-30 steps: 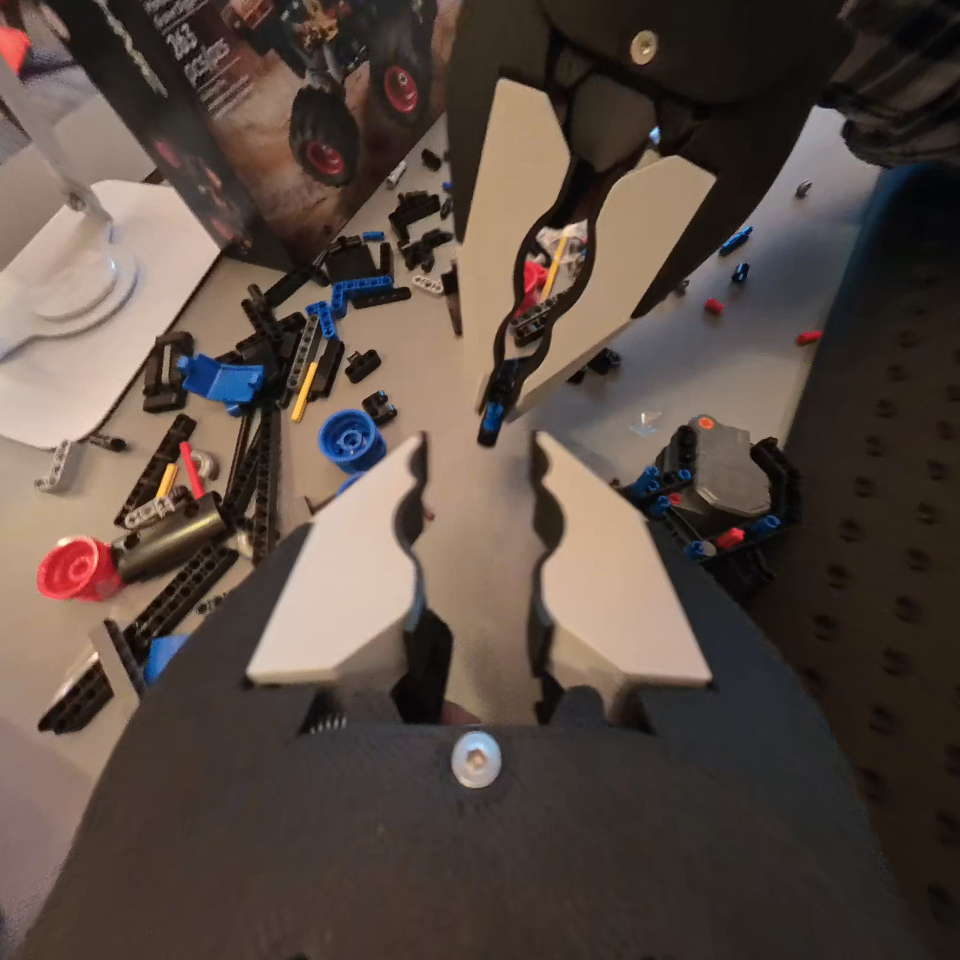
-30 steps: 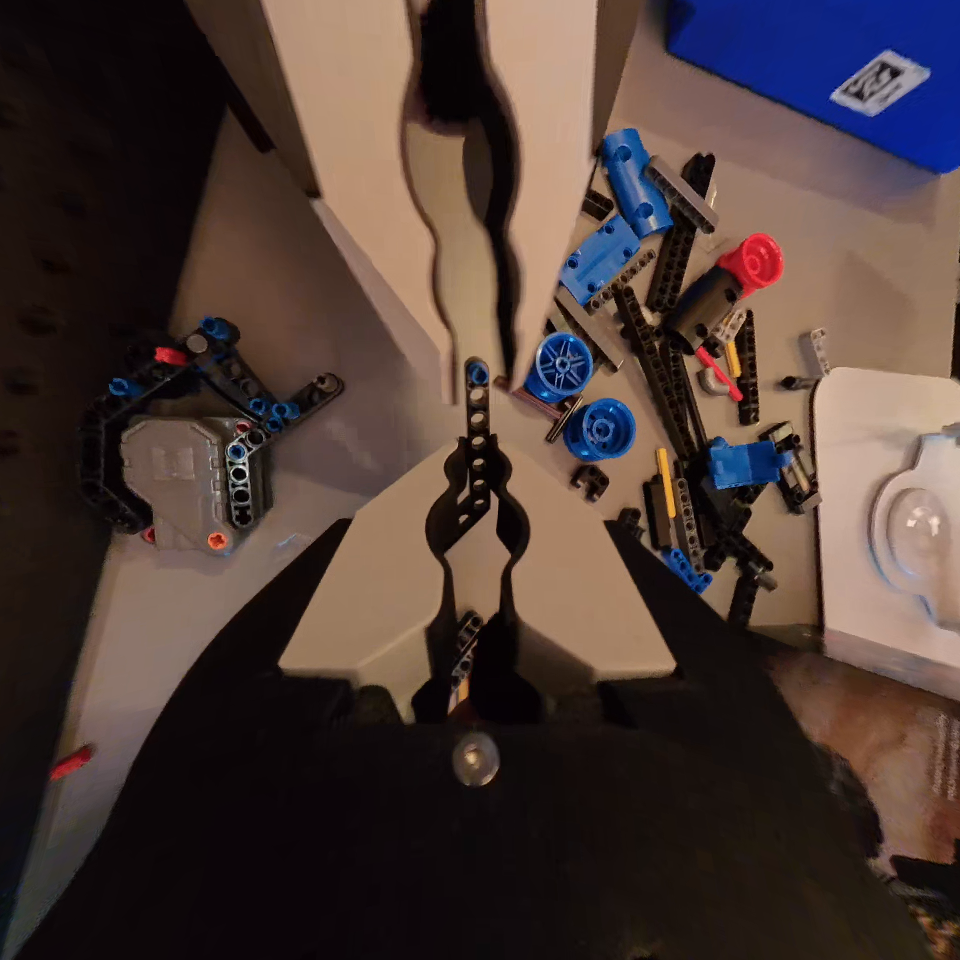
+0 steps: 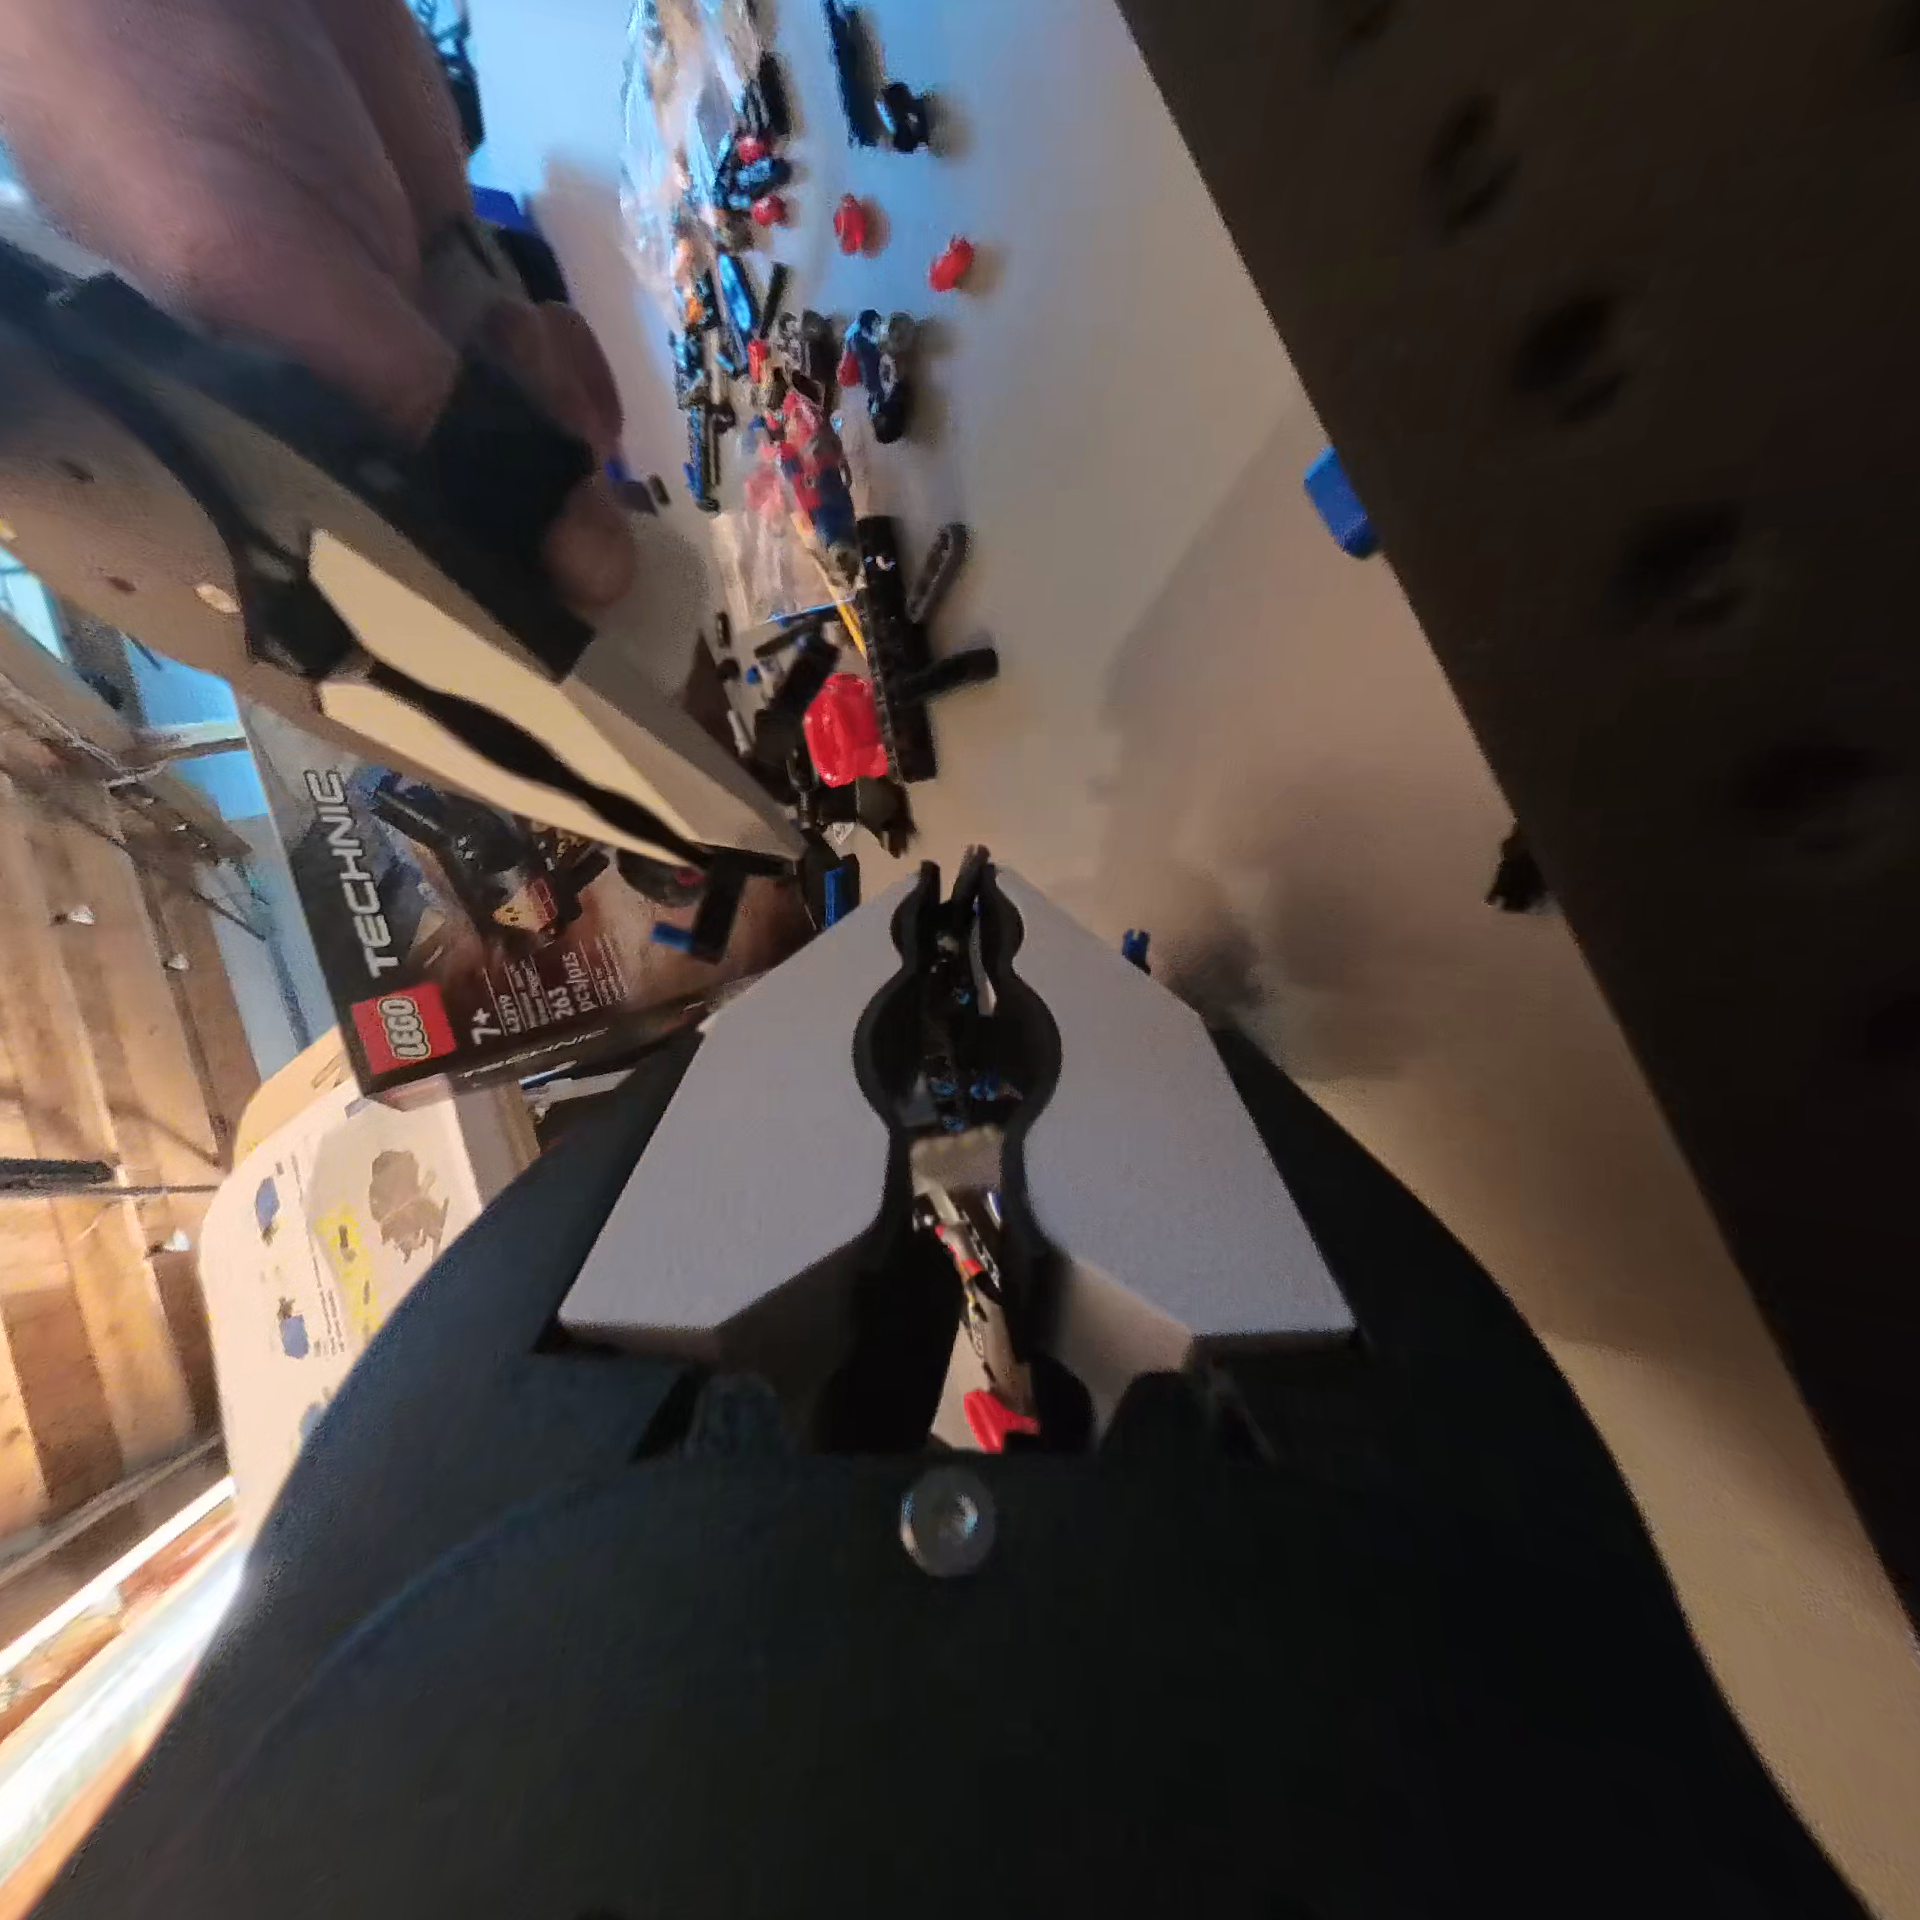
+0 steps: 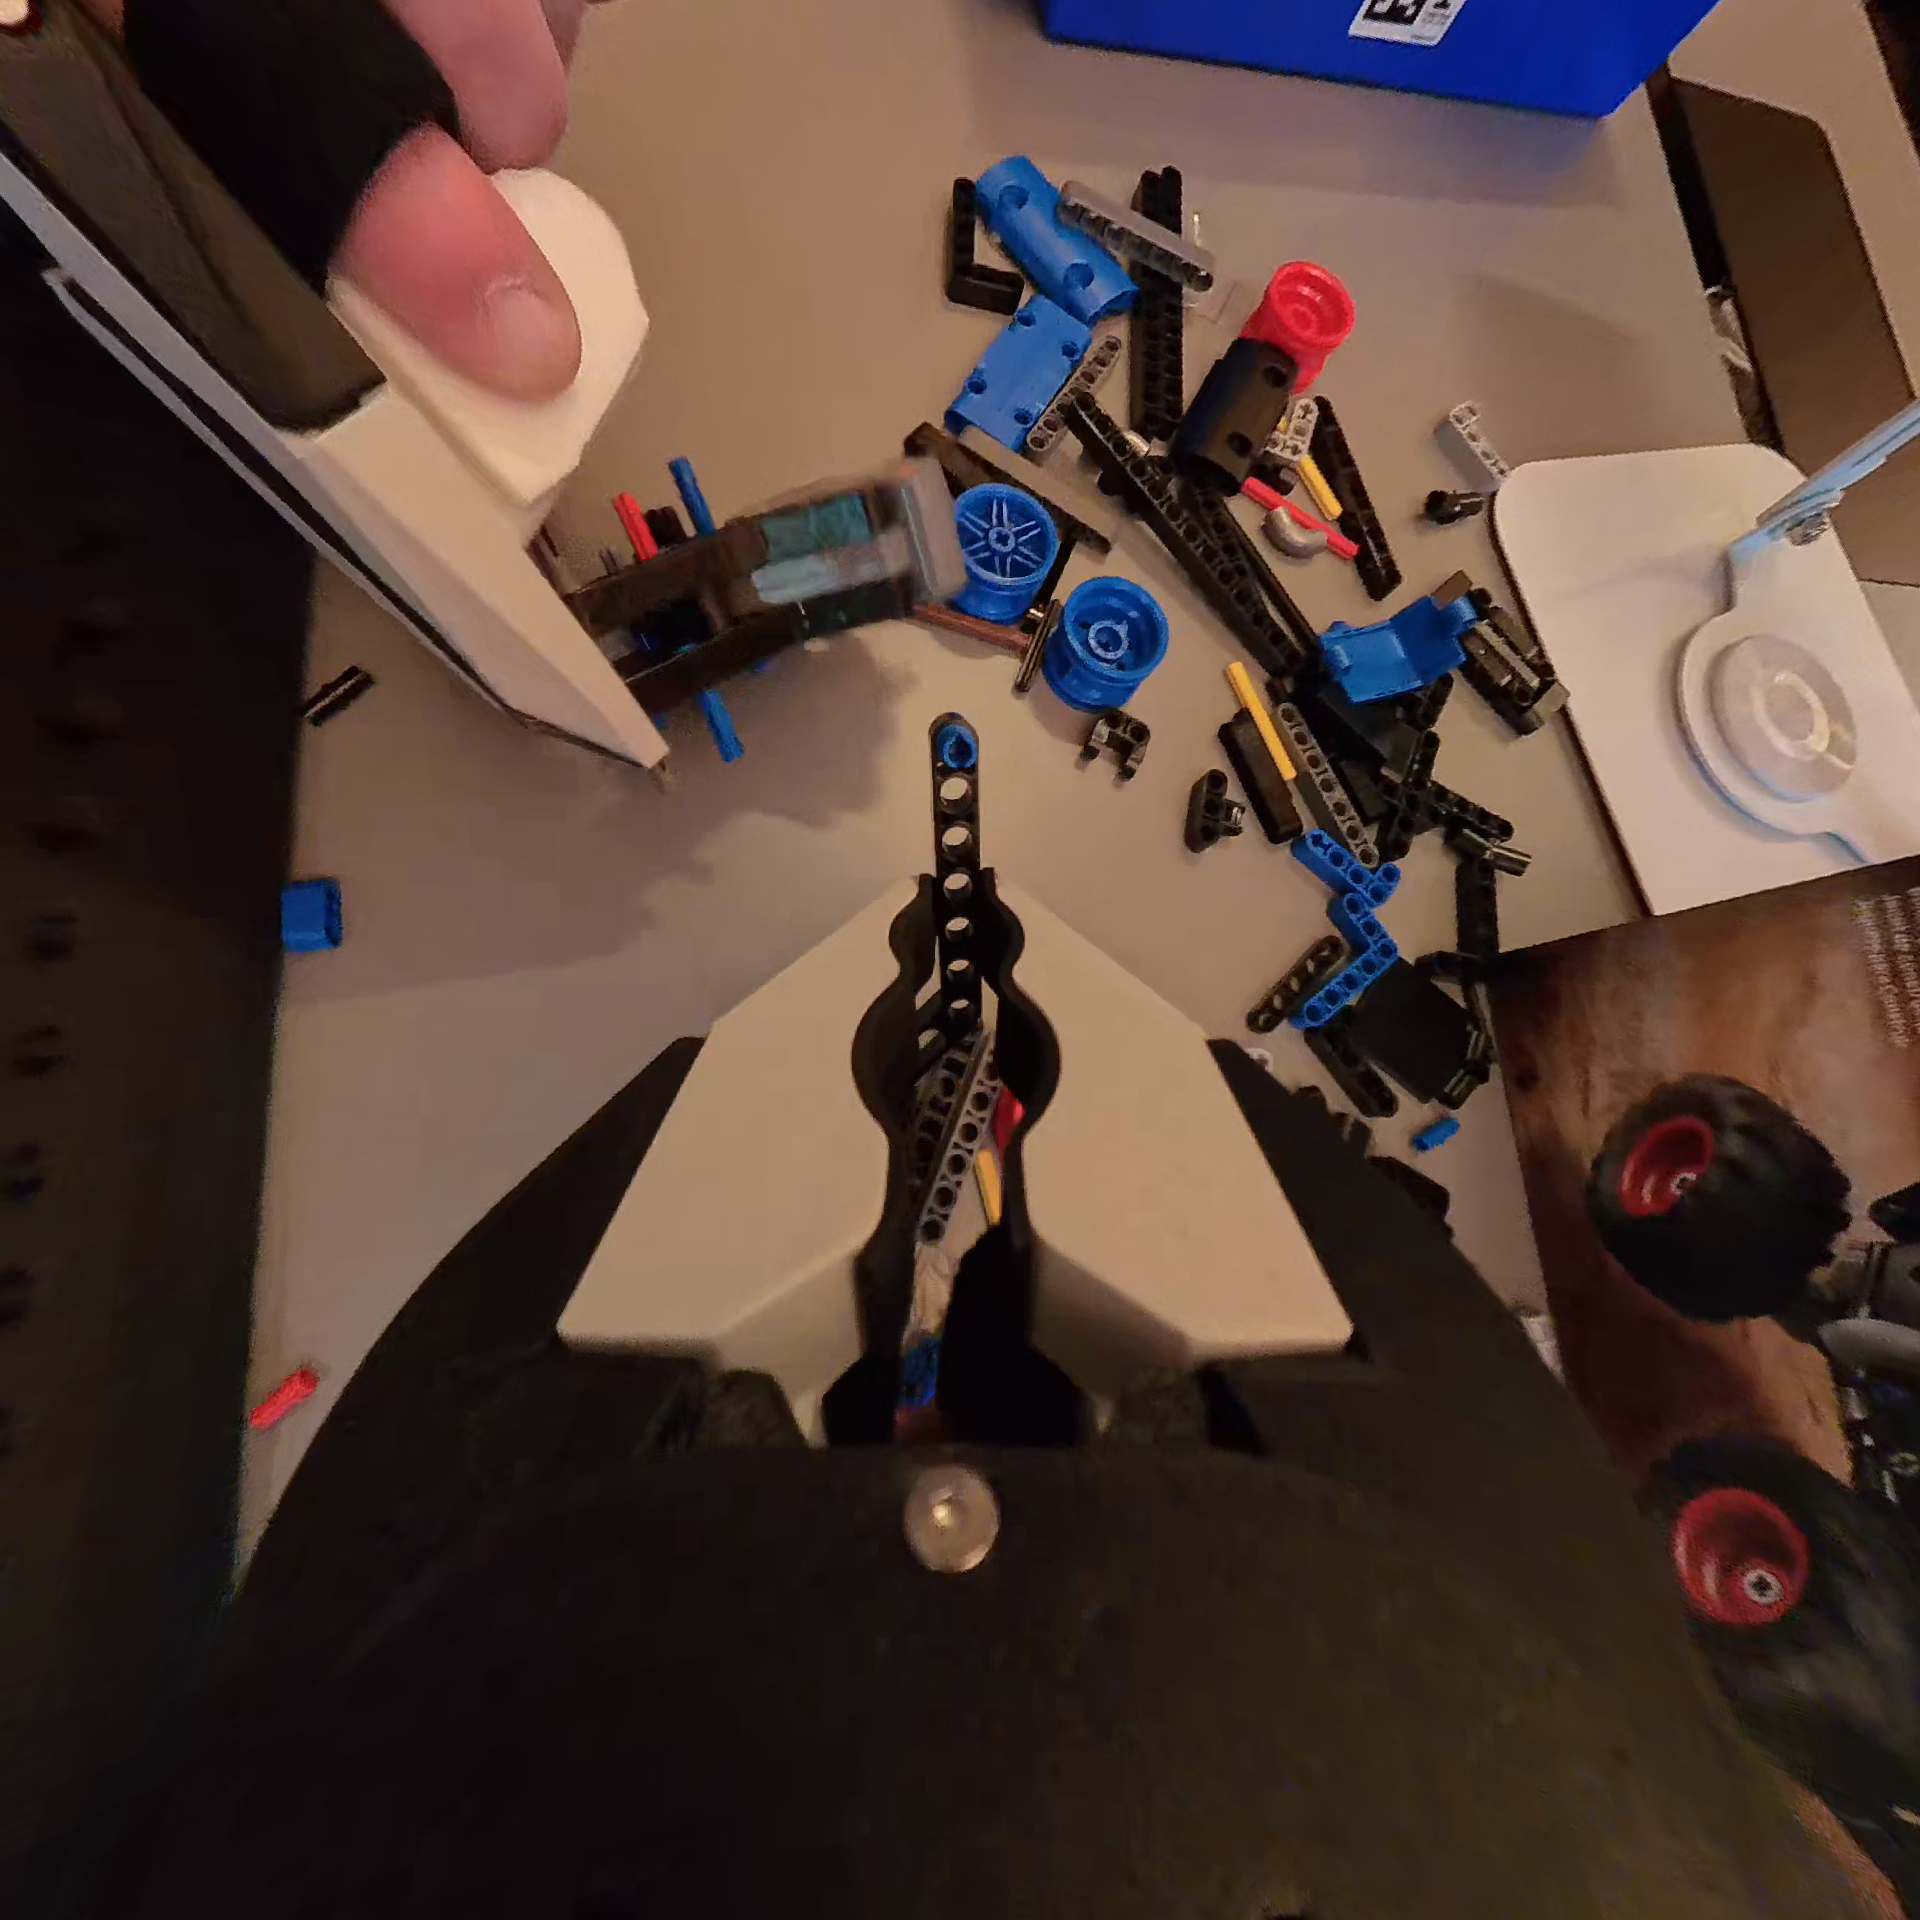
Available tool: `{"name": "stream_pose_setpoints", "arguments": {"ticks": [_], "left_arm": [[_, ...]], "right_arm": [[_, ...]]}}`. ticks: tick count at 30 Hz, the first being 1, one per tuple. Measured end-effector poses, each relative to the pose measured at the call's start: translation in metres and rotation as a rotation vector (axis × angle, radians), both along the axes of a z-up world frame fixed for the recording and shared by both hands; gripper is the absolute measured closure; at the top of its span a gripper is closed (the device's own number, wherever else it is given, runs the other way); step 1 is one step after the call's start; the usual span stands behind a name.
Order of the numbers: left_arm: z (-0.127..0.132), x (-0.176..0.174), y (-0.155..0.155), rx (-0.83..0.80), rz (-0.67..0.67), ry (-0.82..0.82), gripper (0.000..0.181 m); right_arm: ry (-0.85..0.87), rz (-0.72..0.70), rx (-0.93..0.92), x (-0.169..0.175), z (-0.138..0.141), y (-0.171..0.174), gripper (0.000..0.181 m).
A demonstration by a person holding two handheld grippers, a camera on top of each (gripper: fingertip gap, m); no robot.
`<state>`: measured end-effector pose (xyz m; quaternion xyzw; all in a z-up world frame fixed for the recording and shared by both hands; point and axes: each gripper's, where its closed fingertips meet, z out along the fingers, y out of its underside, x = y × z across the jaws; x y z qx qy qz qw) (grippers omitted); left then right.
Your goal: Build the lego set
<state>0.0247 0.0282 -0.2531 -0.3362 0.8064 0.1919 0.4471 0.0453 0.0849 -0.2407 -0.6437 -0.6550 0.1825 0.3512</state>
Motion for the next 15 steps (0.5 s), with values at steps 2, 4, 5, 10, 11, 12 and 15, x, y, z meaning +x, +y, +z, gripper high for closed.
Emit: {"name": "stream_pose_setpoints", "arguments": {"ticks": [2, 4, 5, 10, 11, 12, 15], "left_arm": [[0.004, -0.001, -0.001, -0.031, 0.032, -0.030, 0.167], [0.005, -0.007, -0.004, -0.096, 0.090, -0.082, 0.144], [0.005, -0.013, -0.004, -0.139, 0.136, -0.113, 0.137], [0.004, -0.031, -0.001, -0.479, 0.450, -0.380, 0.120], [0.001, -0.037, 0.005, -0.525, 0.531, -0.416, 0.117], [-0.004, -0.043, 0.012, -0.548, 0.589, -0.425, 0.111], [-0.022, -0.053, 0.024, -0.679, 0.681, -0.427, 0.118]], "right_arm": [[-0.015, 0.003, -0.004, 0.000, -0.005, -0.002, 0.177], [-0.023, 0.002, -0.009, 0.001, -0.007, -0.002, 0.177], [-0.019, 0.001, -0.016, 0.001, -0.008, -0.003, 0.177], [-0.024, 0.023, -0.049, 0.001, -0.013, -0.007, 0.176], [-0.033, 0.033, -0.049, 0.000, -0.014, -0.009, 0.176], [-0.038, 0.044, -0.050, 0.000, -0.015, -0.011, 0.176], [-0.040, 0.077, -0.061, -0.005, -0.016, -0.019, 0.176]]}}
